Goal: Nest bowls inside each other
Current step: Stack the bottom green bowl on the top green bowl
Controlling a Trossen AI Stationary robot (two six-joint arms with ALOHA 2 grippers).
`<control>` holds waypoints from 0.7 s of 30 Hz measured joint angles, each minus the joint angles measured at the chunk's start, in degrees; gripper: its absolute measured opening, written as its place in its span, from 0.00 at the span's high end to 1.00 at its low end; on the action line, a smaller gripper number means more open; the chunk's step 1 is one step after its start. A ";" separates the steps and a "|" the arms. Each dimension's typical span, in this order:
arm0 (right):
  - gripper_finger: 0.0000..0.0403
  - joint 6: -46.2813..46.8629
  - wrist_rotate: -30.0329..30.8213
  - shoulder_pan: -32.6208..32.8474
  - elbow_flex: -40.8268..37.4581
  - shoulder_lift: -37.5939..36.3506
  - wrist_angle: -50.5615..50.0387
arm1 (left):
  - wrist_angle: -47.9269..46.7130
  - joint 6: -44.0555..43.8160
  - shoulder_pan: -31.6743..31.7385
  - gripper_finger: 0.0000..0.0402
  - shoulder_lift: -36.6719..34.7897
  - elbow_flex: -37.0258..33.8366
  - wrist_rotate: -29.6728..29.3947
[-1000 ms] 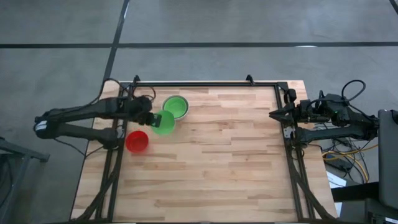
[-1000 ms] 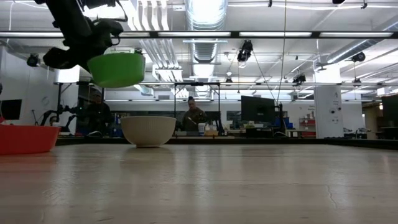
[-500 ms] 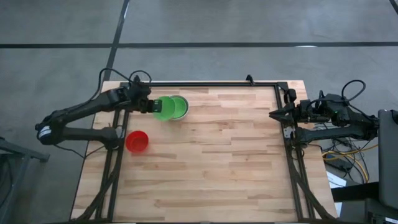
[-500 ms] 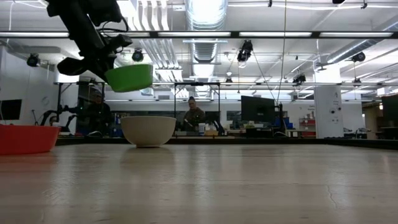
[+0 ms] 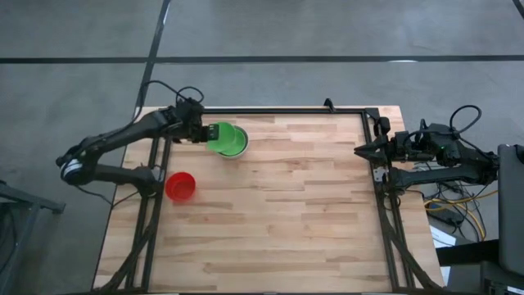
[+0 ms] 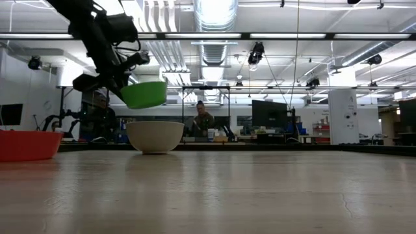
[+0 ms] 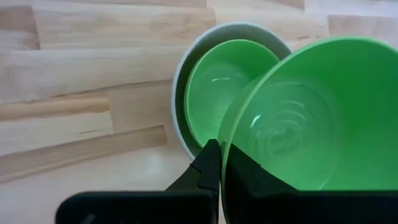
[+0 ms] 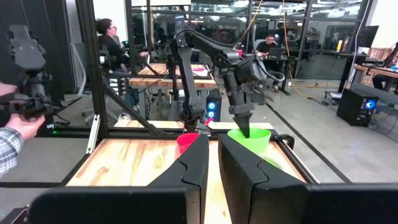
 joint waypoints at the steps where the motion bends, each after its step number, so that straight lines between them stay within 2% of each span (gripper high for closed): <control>1: 0.92 0.00 0.00 0.00 -0.01 0.00 0.00 | -0.06 0.22 0.09 0.99 0.75 0.37 0.15; 12: 0.92 -0.02 0.00 0.00 0.00 -0.01 0.00 | -3.75 0.66 1.07 0.99 10.04 7.46 -0.27; 21: 0.92 -0.01 0.00 -0.02 -0.02 0.00 0.00 | -3.74 2.58 1.36 0.99 15.70 10.07 -0.34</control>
